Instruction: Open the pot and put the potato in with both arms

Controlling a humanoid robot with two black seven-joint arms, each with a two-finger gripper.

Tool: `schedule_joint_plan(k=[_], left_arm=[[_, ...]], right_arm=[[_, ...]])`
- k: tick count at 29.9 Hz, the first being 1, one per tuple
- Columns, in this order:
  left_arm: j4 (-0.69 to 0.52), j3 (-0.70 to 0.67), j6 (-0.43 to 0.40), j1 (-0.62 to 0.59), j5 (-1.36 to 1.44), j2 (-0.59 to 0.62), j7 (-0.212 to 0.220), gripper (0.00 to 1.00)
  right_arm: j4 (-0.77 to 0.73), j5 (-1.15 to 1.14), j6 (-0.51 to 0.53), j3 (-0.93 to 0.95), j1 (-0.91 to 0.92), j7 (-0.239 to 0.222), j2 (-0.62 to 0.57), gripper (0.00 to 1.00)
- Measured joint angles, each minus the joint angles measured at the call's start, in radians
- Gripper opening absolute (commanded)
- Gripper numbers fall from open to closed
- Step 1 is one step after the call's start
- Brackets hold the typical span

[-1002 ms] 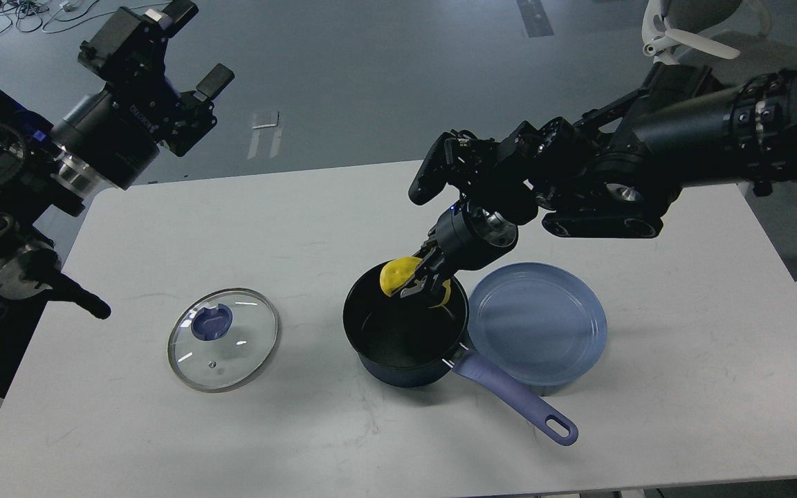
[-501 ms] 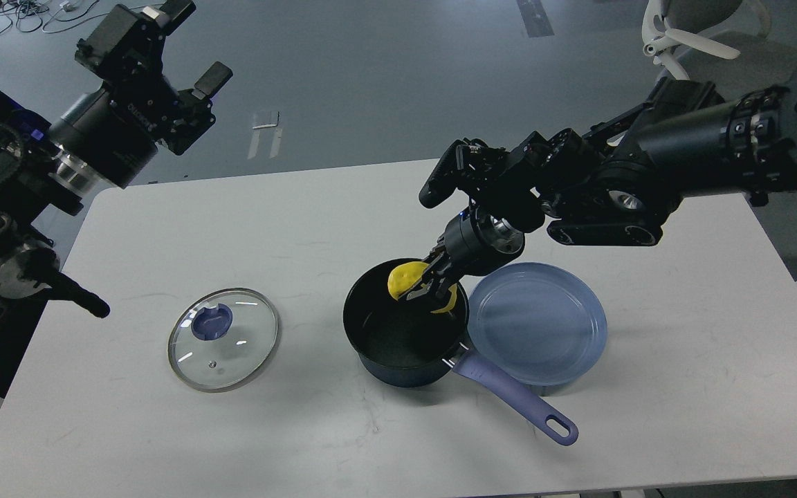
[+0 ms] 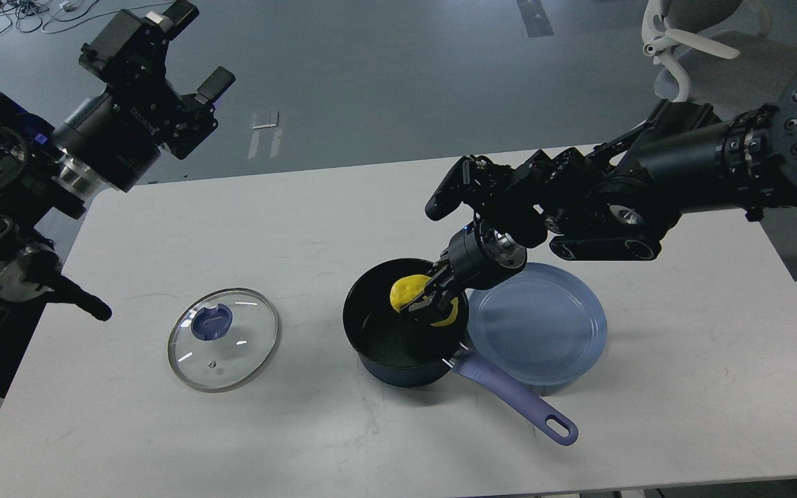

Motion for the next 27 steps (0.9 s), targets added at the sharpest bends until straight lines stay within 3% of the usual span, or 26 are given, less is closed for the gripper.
schedule_joint_plan(k=[2,6,27], left_arm=[[0.000,0.000,0.000,0.001,0.000,0.000,0.000,0.98],[-0.001,-0.001,0.000,0.003,0.000,0.000,0.000,0.98],[-0.002,-0.014,-0.018,0.008,0.001,0.002,0.015,0.98]], right_arm=[[0.000,0.004,-0.001,0.000,0.000,0.000,0.000,0.84],[-0.001,0.007,-0.001,0.000,0.000,0.000,0.000,0.87],[0.015,0.038,0.002,0.023,0.059,0.000,-0.003,0.90]])
